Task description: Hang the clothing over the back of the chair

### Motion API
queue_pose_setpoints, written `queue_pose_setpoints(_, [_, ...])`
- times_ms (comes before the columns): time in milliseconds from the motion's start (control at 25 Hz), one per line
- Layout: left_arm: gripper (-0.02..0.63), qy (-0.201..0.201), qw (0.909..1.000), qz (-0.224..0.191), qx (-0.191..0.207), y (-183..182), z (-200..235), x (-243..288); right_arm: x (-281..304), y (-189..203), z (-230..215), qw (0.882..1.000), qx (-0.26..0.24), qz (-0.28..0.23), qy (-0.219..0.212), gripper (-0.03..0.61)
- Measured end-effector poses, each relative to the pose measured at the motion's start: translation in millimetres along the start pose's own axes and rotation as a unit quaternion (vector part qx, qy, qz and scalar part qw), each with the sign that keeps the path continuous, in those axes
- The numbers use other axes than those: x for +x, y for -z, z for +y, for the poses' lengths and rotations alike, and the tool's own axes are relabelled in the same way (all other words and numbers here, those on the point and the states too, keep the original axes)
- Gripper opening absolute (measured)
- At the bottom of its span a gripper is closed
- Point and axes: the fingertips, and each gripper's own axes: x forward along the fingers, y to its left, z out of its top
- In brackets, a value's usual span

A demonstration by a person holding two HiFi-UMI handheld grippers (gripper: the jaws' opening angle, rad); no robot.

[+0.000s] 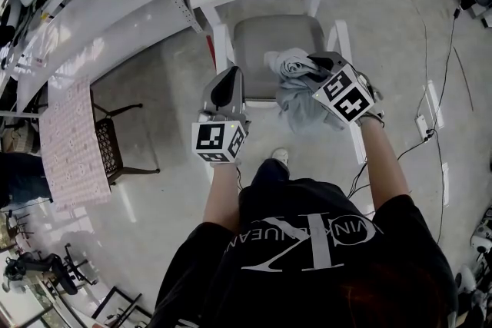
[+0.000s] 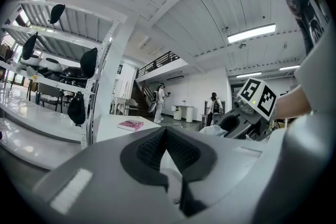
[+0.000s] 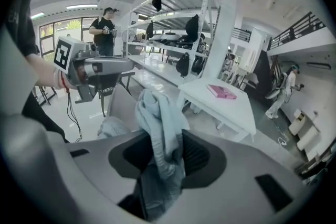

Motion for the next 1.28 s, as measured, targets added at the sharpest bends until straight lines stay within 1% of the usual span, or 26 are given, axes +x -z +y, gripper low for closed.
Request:
queue_pose_setpoints(280, [0.011, 0.0, 1.0, 0.001, -0.002, 1.3, -3.0, -3.0, -5.5, 0.8, 1.1, 1.0, 0.002, -0.005, 0.009, 0.153])
queue_pose_setpoints(640, [0.011, 0.003, 1.0, -0.007, -0.002, -0.7, -15.7, -14.4, -26.4, 1.8, 1.6, 0.999, 0.012, -0.029, 0.04, 0.15])
queue_pose_setpoints(680, [0.011, 0.005, 1.0, -0.008, -0.002, -1.2, -17.2, -15.8, -29.4, 1.5, 1.3, 0.998, 0.014, -0.033, 0.046, 0.137])
queue_pose_setpoints(760, [0.011, 0.008, 0.9999, -0.008, -0.001, -3.0, -20.7, -18.2, -36.0, 0.0, 0.7, 0.997, 0.022, -0.043, 0.056, 0.082])
queue_pose_setpoints(800, [0.011, 0.009, 0.9999, -0.008, 0.0, -4.0, -22.4, -19.2, -39.1, -0.7, 1.0, 0.997, 0.028, -0.048, 0.058, 0.066])
queue_pose_setpoints(1040, [0.011, 0.014, 0.9998, -0.01, 0.005, -6.7, -33.1, -25.6, -57.7, -0.7, 3.7, 0.992, 0.056, -0.085, 0.073, 0.038])
queue_pose_setpoints(1280, [0.011, 0.015, 0.9997, -0.013, 0.01, -9.0, -45.9, -35.2, -81.5, 5.0, 4.8, 0.981, 0.112, -0.136, 0.083, 0.025])
